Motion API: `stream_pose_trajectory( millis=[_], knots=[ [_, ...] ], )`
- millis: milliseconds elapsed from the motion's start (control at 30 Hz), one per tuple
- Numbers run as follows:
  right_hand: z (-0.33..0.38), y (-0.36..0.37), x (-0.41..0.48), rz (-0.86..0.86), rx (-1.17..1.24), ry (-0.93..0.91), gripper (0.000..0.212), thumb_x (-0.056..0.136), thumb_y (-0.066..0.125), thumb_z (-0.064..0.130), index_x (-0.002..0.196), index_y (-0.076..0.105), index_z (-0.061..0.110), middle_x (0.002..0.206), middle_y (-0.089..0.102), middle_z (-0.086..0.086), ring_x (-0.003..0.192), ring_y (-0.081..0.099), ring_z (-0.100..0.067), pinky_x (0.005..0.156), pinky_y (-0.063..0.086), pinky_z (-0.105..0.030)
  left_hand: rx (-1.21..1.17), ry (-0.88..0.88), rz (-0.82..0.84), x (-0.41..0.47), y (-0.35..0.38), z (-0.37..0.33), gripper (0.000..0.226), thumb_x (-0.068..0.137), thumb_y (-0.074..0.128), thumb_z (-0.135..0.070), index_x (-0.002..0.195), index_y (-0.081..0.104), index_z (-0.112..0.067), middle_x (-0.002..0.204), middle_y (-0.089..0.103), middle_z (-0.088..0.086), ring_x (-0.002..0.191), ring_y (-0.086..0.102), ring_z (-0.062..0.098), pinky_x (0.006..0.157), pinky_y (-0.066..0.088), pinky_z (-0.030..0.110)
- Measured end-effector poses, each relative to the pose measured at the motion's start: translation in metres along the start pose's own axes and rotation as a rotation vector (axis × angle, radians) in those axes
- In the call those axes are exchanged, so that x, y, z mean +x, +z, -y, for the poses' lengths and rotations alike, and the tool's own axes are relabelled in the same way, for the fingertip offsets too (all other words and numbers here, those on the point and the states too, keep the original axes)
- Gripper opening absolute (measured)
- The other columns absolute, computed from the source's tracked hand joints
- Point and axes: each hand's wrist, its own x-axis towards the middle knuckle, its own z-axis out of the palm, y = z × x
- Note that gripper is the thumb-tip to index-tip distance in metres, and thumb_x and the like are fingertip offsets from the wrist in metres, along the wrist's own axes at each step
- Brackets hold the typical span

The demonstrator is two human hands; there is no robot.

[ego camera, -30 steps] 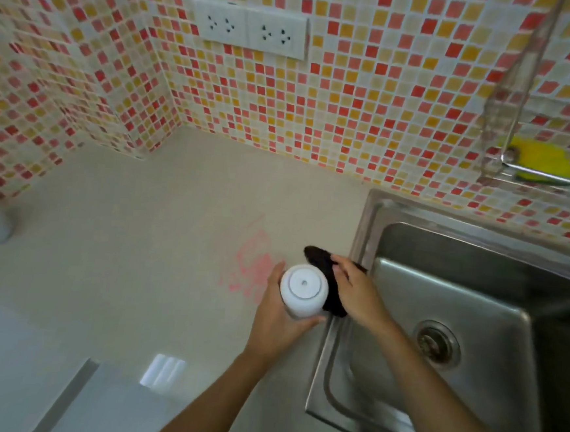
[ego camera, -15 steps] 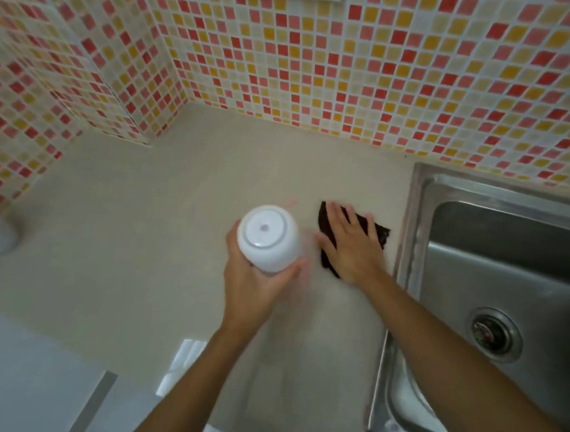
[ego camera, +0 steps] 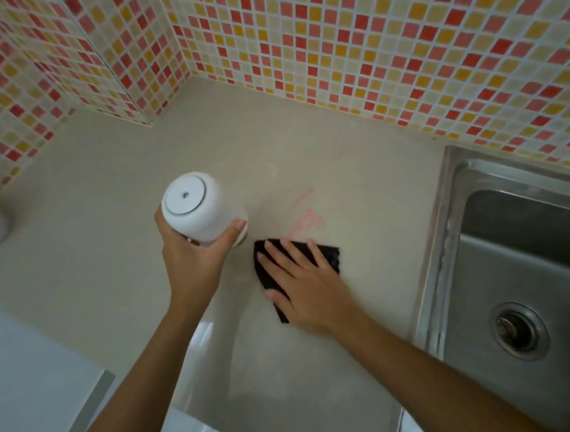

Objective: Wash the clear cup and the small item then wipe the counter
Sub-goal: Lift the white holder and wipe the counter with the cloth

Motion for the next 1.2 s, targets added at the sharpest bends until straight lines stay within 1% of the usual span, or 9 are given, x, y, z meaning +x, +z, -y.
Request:
stream_pose_trajectory(
  millis=[67,167,267,467,600,767,867,1067,1200],
  knots=[
    [-0.04,-0.007,0.047,-0.035,-0.038,0.12,0.057,0.096,0.026,0.049,0.147,0.033,0.024,0.154,0.031,0.001,0.142,0.026,-0.02,0.112,0.016,-0.05,0.007,-0.006,0.007,0.002,0.0,0.002,0.089,0.066,0.087,-0.029,0.137,0.033,-0.024,0.125,0.051,-0.02,0.115,0.054,-0.001,0.095,0.049,0.024],
    [-0.099,-0.022,0.088,-0.048,-0.018,0.415,0.057,0.099,0.022,0.048,0.15,0.023,0.024,0.158,0.02,0.002,0.145,0.015,-0.018,0.116,0.007,-0.048,0.023,0.003,0.012,0.004,-0.008,0.004,0.09,0.067,0.087,-0.027,0.139,0.032,-0.023,0.129,0.051,-0.015,0.115,0.055,0.0,0.093,0.051,0.027],
    [-0.084,-0.014,0.06,-0.094,0.002,0.483,0.057,0.099,0.021,0.047,0.151,0.022,0.023,0.158,0.02,0.001,0.146,0.014,-0.02,0.117,0.005,-0.048,0.038,-0.001,-0.004,0.013,-0.021,0.006,0.09,0.067,0.087,-0.028,0.138,0.033,-0.021,0.132,0.051,-0.009,0.116,0.055,0.003,0.095,0.052,0.031],
    [0.07,0.01,-0.043,0.004,0.077,0.041,0.056,0.096,0.032,0.045,0.149,0.025,0.029,0.157,0.023,0.004,0.145,0.017,-0.023,0.115,0.012,-0.051,0.059,0.006,0.008,0.043,-0.032,0.006,0.091,0.066,0.087,-0.032,0.139,0.033,-0.024,0.13,0.052,-0.013,0.116,0.054,0.001,0.099,0.05,0.038],
    [0.047,0.007,0.014,0.035,0.013,-0.153,0.051,0.096,0.029,0.041,0.146,0.031,0.031,0.155,0.029,0.003,0.142,0.026,-0.022,0.113,0.018,-0.05,0.051,0.034,0.014,0.054,-0.032,0.006,0.093,0.064,0.088,-0.036,0.138,0.034,-0.022,0.132,0.053,-0.01,0.118,0.055,0.005,0.1,0.048,0.043],
    [-0.094,-0.024,0.126,-0.032,0.01,0.38,0.051,0.1,0.02,0.045,0.15,0.021,0.032,0.159,0.017,0.006,0.146,0.012,-0.017,0.116,0.004,-0.046,0.077,0.057,0.039,0.053,-0.044,0.009,0.092,0.065,0.088,-0.032,0.138,0.034,-0.02,0.13,0.053,-0.01,0.115,0.056,0.003,0.097,0.051,0.04],
    [-0.101,-0.02,0.129,-0.047,0.026,0.479,0.052,0.101,0.018,0.044,0.151,0.018,0.029,0.16,0.013,0.003,0.147,0.008,-0.02,0.118,0.0,-0.046,0.102,0.061,0.041,0.055,-0.054,0.011,0.093,0.065,0.088,-0.033,0.139,0.033,-0.02,0.131,0.053,-0.008,0.115,0.056,0.004,0.097,0.051,0.04],
    [0.076,0.011,0.015,-0.011,0.004,0.024,0.053,0.096,0.031,0.04,0.147,0.03,0.027,0.156,0.028,-0.002,0.143,0.021,-0.028,0.115,0.014,-0.052,0.076,0.055,0.037,0.06,-0.054,0.009,0.094,0.064,0.088,-0.036,0.139,0.034,-0.02,0.131,0.053,-0.01,0.118,0.055,0.005,0.099,0.049,0.042],
    [0.064,0.01,0.014,0.051,0.05,-0.177,0.049,0.099,0.027,0.043,0.148,0.028,0.033,0.157,0.025,0.004,0.144,0.02,-0.021,0.116,0.012,-0.045,0.071,0.052,0.064,0.058,-0.046,0.009,0.095,0.064,0.087,-0.038,0.14,0.033,-0.021,0.134,0.052,-0.01,0.119,0.054,0.005,0.099,0.049,0.041]
  ],
)
